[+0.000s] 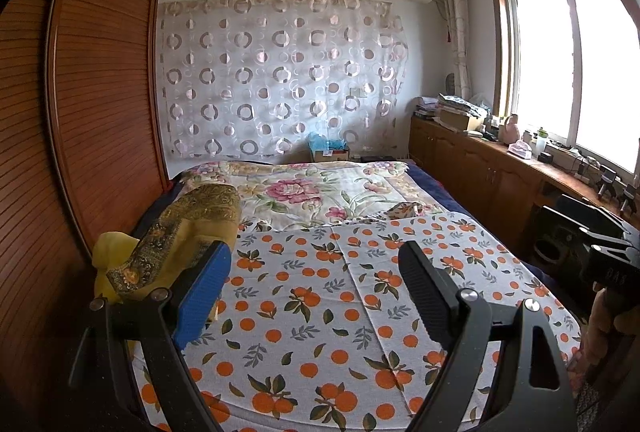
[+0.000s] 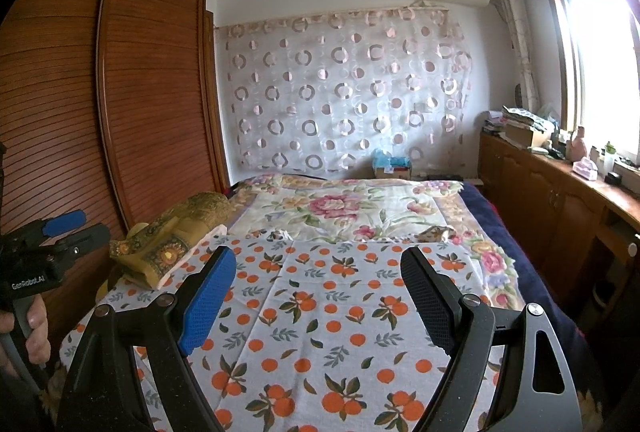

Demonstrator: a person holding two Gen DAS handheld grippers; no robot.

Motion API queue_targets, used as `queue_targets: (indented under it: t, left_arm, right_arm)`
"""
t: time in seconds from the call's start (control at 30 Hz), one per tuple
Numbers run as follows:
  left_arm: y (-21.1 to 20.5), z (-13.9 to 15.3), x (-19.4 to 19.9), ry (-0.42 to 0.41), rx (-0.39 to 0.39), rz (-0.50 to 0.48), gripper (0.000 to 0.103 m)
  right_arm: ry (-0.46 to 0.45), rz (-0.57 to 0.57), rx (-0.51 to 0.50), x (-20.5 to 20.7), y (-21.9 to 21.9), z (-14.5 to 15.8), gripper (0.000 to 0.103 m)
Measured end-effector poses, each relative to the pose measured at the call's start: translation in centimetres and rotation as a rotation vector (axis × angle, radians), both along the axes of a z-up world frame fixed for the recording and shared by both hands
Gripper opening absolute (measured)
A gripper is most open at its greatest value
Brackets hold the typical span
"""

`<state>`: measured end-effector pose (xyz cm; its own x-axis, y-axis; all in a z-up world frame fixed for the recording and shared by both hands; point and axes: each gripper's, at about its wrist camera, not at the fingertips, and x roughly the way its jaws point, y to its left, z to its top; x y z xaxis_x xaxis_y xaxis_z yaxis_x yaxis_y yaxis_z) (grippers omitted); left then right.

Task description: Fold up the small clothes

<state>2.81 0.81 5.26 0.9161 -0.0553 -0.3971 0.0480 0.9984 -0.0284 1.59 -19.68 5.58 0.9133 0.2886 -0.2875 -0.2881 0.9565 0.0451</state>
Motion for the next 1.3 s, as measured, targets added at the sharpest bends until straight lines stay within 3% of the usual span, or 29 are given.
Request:
queue_targets:
  t: [1.3]
  left_arm:
    - [0.3,0.1,-0.1,-0.005,-0.005,0.004,0.086]
  right_arm:
    - [0.001,-0.003,0.000,0.3,-1.1,0.1,0.086]
